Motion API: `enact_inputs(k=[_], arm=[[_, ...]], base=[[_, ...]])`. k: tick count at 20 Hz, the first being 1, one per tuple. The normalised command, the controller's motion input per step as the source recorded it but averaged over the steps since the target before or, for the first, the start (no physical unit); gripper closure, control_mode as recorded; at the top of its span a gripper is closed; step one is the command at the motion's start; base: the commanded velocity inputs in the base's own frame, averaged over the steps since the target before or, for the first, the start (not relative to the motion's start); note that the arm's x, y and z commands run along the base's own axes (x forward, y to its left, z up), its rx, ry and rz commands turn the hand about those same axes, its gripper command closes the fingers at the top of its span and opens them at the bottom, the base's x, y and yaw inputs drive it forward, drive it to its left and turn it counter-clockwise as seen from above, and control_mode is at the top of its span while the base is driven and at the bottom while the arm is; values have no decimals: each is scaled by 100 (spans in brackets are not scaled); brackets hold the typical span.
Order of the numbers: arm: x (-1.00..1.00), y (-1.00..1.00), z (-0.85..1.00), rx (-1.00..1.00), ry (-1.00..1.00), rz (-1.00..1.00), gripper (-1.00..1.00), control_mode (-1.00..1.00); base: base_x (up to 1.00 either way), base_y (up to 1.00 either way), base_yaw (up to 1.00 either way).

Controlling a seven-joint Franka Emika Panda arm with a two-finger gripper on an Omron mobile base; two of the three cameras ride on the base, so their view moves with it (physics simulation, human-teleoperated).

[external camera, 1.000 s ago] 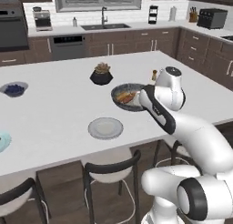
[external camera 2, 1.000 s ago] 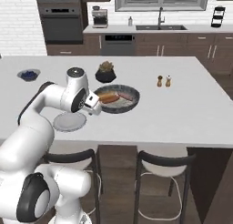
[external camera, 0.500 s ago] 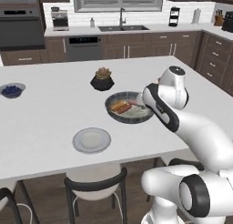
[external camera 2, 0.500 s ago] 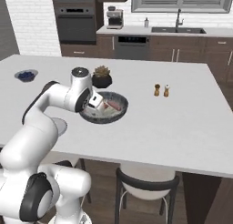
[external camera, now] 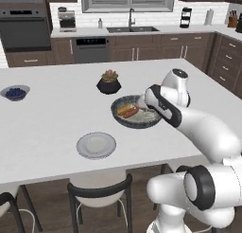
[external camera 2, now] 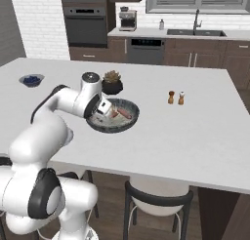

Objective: Place one bun and one sausage from the bowl on each plate.

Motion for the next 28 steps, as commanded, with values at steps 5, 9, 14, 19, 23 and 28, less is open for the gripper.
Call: enact_inputs(k=[5, 9, 14, 19, 23, 28], arm=[[100, -2, 0, 11, 20, 0, -100, -100], [72, -25, 1, -12, 5, 7, -100, -100], [62, -46, -31, -34, -1, 22, -100, -100], [40, -19, -66, -23, -1, 27, -100, -100], [39, 0, -44, -16, 0, 24, -100, -100], [47, -3, -31, -15, 0, 15, -100, -100]], base=[[0, 0, 0], [0, 0, 0], [0, 0, 0], [0, 0, 0], [0, 0, 0], [0, 0, 0]])
